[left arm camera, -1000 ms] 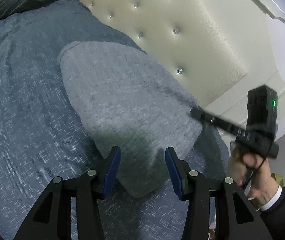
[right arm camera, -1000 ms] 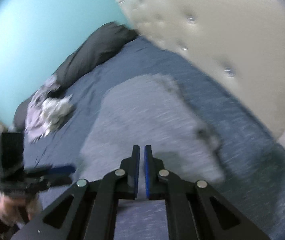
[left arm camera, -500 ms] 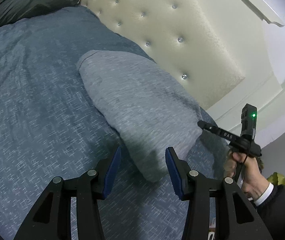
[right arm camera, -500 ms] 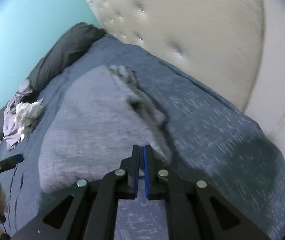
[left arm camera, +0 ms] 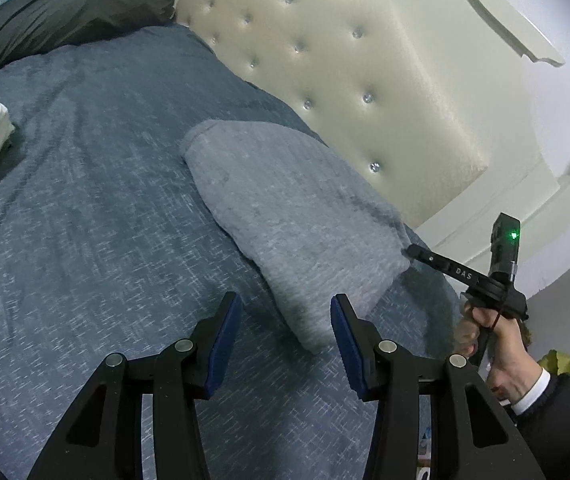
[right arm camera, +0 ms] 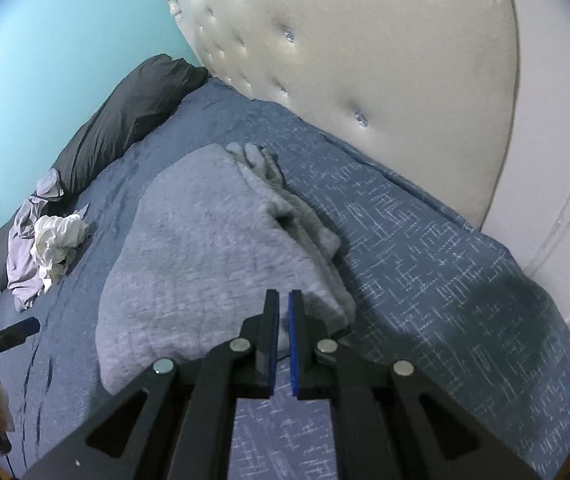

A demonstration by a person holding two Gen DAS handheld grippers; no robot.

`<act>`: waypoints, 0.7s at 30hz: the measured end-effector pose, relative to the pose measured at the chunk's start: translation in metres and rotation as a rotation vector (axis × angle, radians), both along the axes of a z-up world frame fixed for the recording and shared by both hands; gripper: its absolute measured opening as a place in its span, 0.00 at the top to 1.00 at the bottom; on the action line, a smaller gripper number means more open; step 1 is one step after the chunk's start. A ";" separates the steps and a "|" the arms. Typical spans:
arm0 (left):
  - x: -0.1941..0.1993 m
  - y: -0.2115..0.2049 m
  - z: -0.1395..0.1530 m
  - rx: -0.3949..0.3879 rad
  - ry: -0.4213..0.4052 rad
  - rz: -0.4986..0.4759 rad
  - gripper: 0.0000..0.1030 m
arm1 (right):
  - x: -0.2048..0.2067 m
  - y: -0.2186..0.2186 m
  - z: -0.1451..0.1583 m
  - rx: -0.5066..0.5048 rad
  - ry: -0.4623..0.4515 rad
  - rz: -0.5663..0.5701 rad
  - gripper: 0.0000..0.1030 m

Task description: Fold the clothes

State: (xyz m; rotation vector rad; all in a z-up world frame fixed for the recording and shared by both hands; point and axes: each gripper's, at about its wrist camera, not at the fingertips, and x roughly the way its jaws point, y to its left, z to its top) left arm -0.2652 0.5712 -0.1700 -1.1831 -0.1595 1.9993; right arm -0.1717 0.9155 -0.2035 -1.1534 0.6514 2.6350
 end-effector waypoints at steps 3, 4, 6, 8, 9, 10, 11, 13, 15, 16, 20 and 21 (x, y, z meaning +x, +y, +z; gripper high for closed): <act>0.004 -0.008 0.006 -0.005 0.011 0.010 0.52 | -0.001 -0.013 0.007 0.000 0.008 0.012 0.98; 0.006 -0.012 0.009 -0.005 0.014 0.016 0.52 | -0.001 -0.017 0.010 0.002 0.010 0.018 0.98; 0.009 -0.018 0.013 -0.006 0.018 0.026 0.52 | -0.001 -0.026 0.016 0.000 0.017 0.030 0.98; 0.012 -0.025 0.018 -0.005 0.023 0.037 0.52 | -0.002 -0.035 0.021 -0.003 0.024 0.041 0.98; 0.014 -0.028 0.020 -0.005 0.026 0.041 0.52 | -0.003 -0.040 0.024 -0.003 0.028 0.046 0.98; 0.015 -0.031 0.023 -0.005 0.031 0.044 0.52 | -0.004 -0.044 0.027 -0.006 0.033 0.051 0.98; 0.017 -0.034 0.026 -0.005 0.035 0.047 0.52 | -0.005 -0.049 0.030 -0.007 0.038 0.055 0.98; 0.019 -0.040 0.032 -0.003 0.044 0.053 0.52 | -0.005 -0.059 0.038 -0.008 0.047 0.062 0.98; 0.021 -0.047 0.038 0.000 0.050 0.059 0.52 | -0.005 -0.069 0.047 -0.001 0.053 0.071 0.98; 0.022 -0.050 0.041 0.001 0.054 0.061 0.52 | -0.005 -0.074 0.051 0.004 0.054 0.073 0.98; 0.027 -0.060 0.052 -0.002 0.067 0.070 0.52 | -0.004 -0.090 0.066 0.005 0.065 0.064 0.98; 0.029 -0.063 0.054 -0.001 0.072 0.073 0.51 | -0.003 -0.094 0.068 0.007 0.064 0.061 0.98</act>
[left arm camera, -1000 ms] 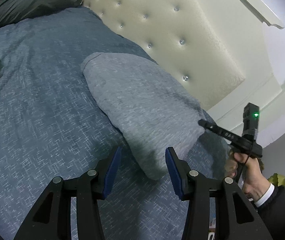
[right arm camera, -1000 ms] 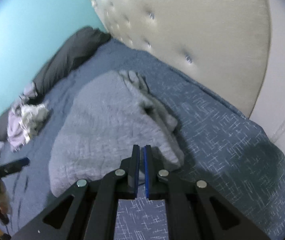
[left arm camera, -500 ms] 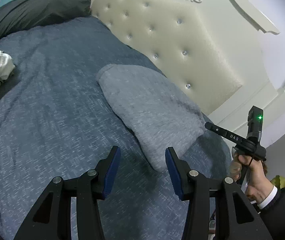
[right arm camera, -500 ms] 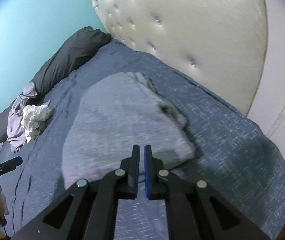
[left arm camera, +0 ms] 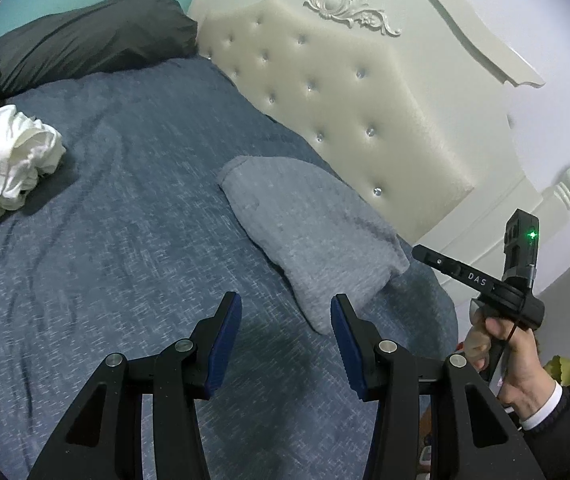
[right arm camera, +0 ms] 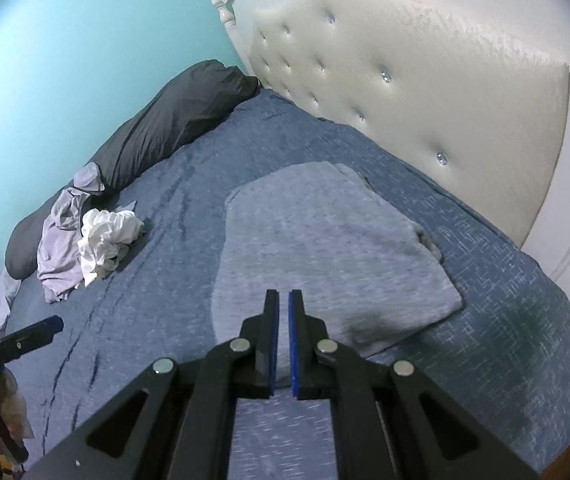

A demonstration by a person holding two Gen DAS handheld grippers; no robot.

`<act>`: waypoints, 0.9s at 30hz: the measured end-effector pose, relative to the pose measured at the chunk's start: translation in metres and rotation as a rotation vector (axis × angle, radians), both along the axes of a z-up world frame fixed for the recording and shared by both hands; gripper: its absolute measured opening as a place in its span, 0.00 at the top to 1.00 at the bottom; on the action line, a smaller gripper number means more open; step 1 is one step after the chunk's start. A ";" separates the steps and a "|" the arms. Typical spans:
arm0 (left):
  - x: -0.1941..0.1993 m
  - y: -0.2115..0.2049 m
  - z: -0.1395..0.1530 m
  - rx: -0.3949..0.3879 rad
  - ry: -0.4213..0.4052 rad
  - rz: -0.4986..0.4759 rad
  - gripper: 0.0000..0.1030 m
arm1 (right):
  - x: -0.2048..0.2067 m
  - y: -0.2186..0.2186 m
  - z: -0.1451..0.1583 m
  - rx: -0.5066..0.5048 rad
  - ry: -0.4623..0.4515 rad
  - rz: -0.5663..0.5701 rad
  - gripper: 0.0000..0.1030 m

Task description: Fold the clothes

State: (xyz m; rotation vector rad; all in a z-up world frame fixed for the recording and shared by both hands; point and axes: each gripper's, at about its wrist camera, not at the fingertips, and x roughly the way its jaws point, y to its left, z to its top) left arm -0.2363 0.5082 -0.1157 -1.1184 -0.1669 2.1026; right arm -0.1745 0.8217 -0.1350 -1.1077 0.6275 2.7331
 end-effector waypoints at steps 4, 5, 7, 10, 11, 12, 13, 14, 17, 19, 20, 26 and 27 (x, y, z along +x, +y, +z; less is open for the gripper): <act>0.007 -0.012 0.011 0.006 0.017 0.006 0.50 | 0.005 -0.018 0.011 0.027 -0.001 0.010 0.97; 0.009 -0.014 0.013 0.006 0.019 0.007 0.50 | 0.007 -0.023 0.015 0.033 0.003 0.014 0.96; 0.011 -0.021 0.018 0.006 0.026 0.012 0.50 | 0.010 -0.031 0.020 0.039 0.008 0.019 0.95; 0.016 -0.029 0.025 0.008 0.036 0.017 0.50 | 0.016 -0.042 0.028 0.042 0.013 0.024 0.95; 0.018 -0.031 0.027 0.006 0.041 0.018 0.50 | 0.018 -0.046 0.031 0.044 0.016 0.024 0.95; 0.020 -0.033 0.029 0.006 0.046 0.019 0.50 | 0.021 -0.049 0.033 0.045 0.018 0.025 0.95; 0.021 -0.035 0.031 0.007 0.048 0.019 0.50 | 0.023 -0.053 0.035 0.047 0.020 0.025 0.95; 0.023 -0.037 0.033 0.009 0.052 0.020 0.49 | 0.026 -0.055 0.038 0.049 0.021 0.025 0.95; 0.029 -0.042 0.039 0.015 0.065 0.022 0.43 | 0.036 -0.064 0.045 0.055 0.025 0.017 0.95; 0.034 -0.045 0.044 0.013 0.074 0.020 0.43 | 0.041 -0.070 0.051 0.059 0.032 0.010 0.95; 0.036 -0.046 0.046 0.013 0.077 0.019 0.43 | 0.044 -0.072 0.054 0.060 0.038 0.010 0.95; 0.051 -0.054 0.059 0.009 0.110 0.014 0.40 | 0.057 -0.092 0.073 0.090 0.060 0.016 0.94; 0.053 -0.056 0.061 0.009 0.115 0.013 0.40 | 0.060 -0.095 0.076 0.094 0.065 0.015 0.94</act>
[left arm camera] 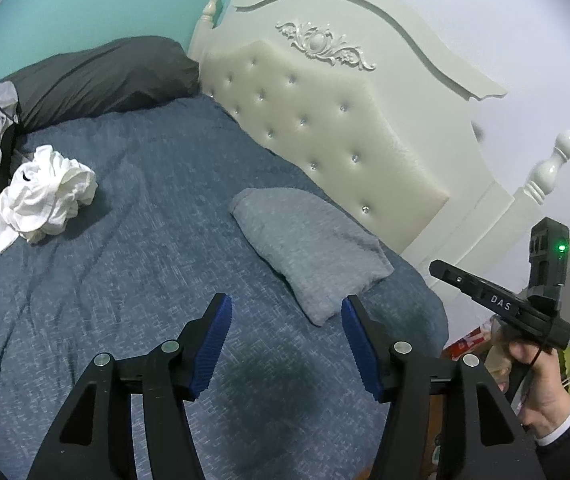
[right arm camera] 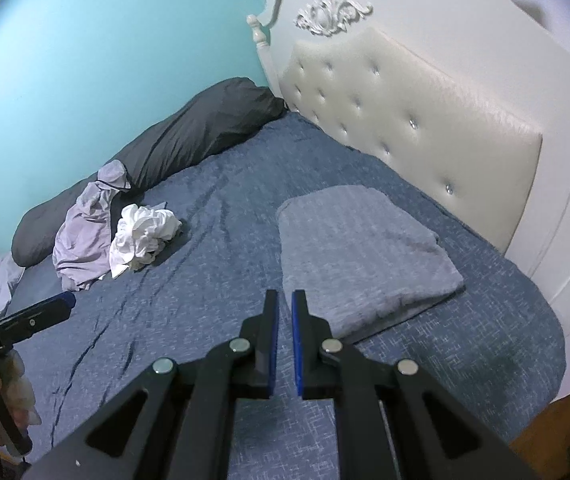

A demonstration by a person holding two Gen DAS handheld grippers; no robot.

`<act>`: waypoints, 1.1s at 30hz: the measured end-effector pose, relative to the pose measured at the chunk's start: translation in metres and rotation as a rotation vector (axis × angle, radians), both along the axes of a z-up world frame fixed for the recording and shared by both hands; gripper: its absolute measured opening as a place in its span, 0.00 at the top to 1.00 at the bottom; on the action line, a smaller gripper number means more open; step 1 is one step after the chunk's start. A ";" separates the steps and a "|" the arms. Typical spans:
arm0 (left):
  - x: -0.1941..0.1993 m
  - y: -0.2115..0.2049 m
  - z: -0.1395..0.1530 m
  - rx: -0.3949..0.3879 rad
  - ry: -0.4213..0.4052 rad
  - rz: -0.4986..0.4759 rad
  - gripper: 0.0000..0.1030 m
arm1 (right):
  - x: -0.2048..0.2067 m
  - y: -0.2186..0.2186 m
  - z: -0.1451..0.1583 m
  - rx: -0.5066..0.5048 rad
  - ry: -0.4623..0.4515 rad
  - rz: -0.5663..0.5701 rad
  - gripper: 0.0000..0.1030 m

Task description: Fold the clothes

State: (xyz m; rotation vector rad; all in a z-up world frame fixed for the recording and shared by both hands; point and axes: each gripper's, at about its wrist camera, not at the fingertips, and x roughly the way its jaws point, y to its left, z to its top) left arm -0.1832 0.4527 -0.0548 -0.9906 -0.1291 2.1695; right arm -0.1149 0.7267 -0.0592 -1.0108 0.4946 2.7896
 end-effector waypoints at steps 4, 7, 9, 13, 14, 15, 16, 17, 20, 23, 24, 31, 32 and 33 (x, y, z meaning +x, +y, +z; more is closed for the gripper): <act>0.010 -0.005 0.009 -0.001 0.019 -0.002 0.39 | 0.012 -0.010 0.010 0.001 0.017 -0.007 0.94; 0.016 -0.010 0.014 0.001 0.029 -0.001 0.34 | 0.019 -0.018 0.015 0.009 0.018 -0.009 0.94; 0.020 -0.012 0.017 0.003 0.036 0.000 0.32 | 0.024 -0.023 0.019 0.034 0.023 -0.015 0.94; 0.030 -0.017 0.023 0.007 0.048 0.001 0.27 | 0.036 -0.032 0.025 0.042 0.034 -0.019 0.91; 0.032 -0.017 0.023 0.007 0.051 0.000 0.26 | 0.039 -0.035 0.027 0.046 0.035 -0.025 0.85; 0.034 -0.018 0.024 0.005 0.055 0.000 0.26 | 0.041 -0.036 0.028 0.048 0.036 -0.030 0.80; 0.036 -0.019 0.025 0.003 0.059 -0.001 0.25 | 0.043 -0.037 0.029 0.047 0.040 -0.033 0.79; 0.037 -0.019 0.026 0.001 0.063 -0.001 0.25 | 0.045 -0.039 0.030 0.047 0.043 -0.036 0.77; 0.044 -0.022 0.029 -0.002 0.074 -0.002 0.18 | 0.052 -0.047 0.033 0.067 0.045 -0.038 0.71; 0.050 -0.025 0.031 -0.006 0.088 -0.006 0.16 | 0.057 -0.055 0.035 0.080 0.038 -0.034 0.70; 0.052 -0.025 0.032 -0.007 0.092 -0.007 0.15 | 0.059 -0.056 0.036 0.078 0.039 -0.035 0.70; 0.064 -0.032 0.037 -0.015 0.119 -0.002 0.12 | 0.071 -0.067 0.041 0.076 0.054 -0.043 0.70; 0.065 -0.033 0.038 -0.015 0.121 -0.001 0.12 | 0.073 -0.069 0.042 0.080 0.053 -0.047 0.70; 0.066 -0.034 0.038 -0.013 0.122 0.000 0.12 | 0.074 -0.071 0.043 0.088 0.051 -0.051 0.68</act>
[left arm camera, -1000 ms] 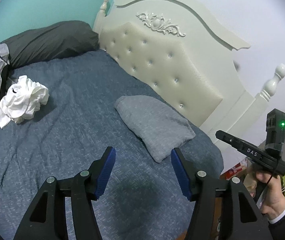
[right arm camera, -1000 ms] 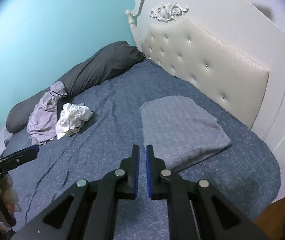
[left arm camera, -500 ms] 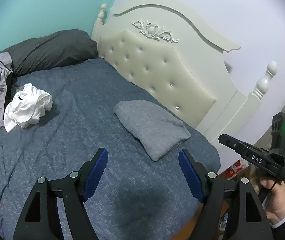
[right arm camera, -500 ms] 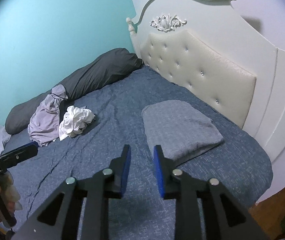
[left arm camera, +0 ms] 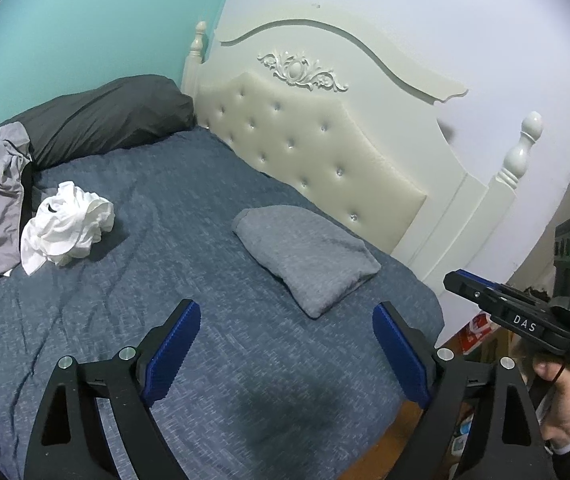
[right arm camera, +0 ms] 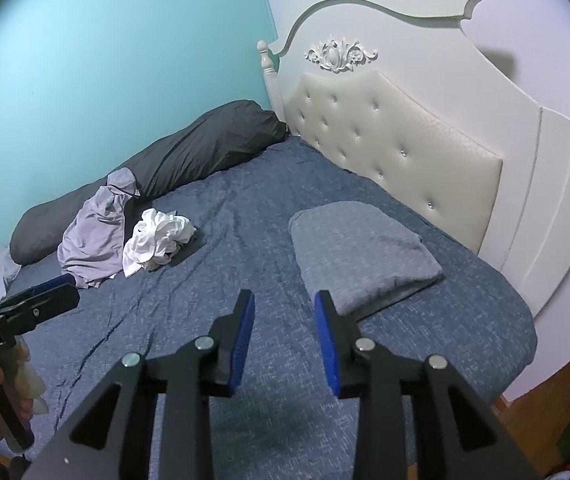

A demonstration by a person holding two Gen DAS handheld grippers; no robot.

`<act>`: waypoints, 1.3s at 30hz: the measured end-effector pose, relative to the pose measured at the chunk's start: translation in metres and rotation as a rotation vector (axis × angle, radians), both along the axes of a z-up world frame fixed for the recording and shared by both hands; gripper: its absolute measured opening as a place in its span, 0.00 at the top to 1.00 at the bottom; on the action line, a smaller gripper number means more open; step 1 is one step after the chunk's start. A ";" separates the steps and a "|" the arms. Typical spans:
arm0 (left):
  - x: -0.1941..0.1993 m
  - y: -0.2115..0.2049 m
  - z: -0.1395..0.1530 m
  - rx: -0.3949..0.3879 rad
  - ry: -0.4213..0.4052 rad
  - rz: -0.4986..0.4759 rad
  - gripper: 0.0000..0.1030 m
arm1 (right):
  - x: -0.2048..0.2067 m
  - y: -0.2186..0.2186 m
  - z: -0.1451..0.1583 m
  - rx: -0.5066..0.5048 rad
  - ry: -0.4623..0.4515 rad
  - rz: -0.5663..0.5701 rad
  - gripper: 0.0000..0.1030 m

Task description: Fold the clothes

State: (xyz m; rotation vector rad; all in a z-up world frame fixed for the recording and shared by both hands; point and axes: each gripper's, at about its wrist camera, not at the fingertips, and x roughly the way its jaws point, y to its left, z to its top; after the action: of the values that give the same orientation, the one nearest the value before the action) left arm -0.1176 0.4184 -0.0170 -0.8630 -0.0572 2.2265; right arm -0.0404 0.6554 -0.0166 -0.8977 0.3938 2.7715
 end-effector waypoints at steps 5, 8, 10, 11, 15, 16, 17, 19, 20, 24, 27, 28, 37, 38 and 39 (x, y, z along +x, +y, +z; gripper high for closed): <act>0.005 -0.002 0.000 -0.005 0.007 0.004 0.09 | 0.009 -0.009 0.003 0.003 0.013 -0.005 0.46; 0.008 -0.005 0.001 -0.010 0.017 0.008 0.06 | 0.011 -0.016 0.003 0.016 0.003 -0.006 0.45; 0.011 -0.008 0.001 -0.011 0.026 0.014 0.01 | 0.012 -0.020 0.003 0.017 0.002 -0.001 0.42; 0.012 -0.009 0.002 -0.012 0.029 0.017 0.01 | 0.013 -0.022 0.003 0.017 0.002 0.001 0.42; 0.015 -0.014 0.003 -0.021 0.036 0.029 0.00 | 0.015 -0.030 0.001 0.021 -0.003 -0.002 0.37; 0.015 -0.015 0.003 -0.026 0.039 0.036 0.00 | 0.016 -0.032 0.001 0.024 -0.004 -0.001 0.36; 0.016 -0.016 0.003 -0.029 0.040 0.041 0.00 | 0.016 -0.035 0.001 0.026 -0.004 0.002 0.36; 0.018 -0.019 0.004 -0.028 0.042 0.052 0.00 | 0.018 -0.038 0.002 0.029 -0.002 0.002 0.36; 0.018 -0.020 0.004 -0.030 0.043 0.059 0.00 | 0.018 -0.040 0.003 0.030 0.000 0.003 0.36; 0.021 -0.025 0.004 -0.031 0.042 0.075 0.00 | 0.021 -0.045 0.006 0.034 0.009 0.008 0.36; 0.023 -0.027 0.004 -0.035 0.045 0.070 0.00 | 0.022 -0.050 0.008 0.037 0.016 0.014 0.36; 0.024 -0.028 0.005 -0.039 0.045 0.066 0.00 | 0.023 -0.051 0.008 0.037 0.018 0.016 0.36; 0.034 -0.033 0.006 -0.042 0.060 0.073 0.00 | 0.029 -0.058 0.010 0.034 0.021 0.017 0.36; 0.036 -0.033 0.006 -0.045 0.066 0.073 0.00 | 0.029 -0.058 0.010 0.034 0.022 0.017 0.36; 0.037 -0.033 0.006 -0.046 0.071 0.070 0.00 | 0.030 -0.059 0.010 0.032 0.024 0.017 0.36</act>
State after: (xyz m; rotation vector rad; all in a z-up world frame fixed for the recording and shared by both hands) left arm -0.0803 0.3850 -0.0106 -0.8170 -0.0022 2.3302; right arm -0.0100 0.5965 -0.0061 -0.8657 0.3465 2.7981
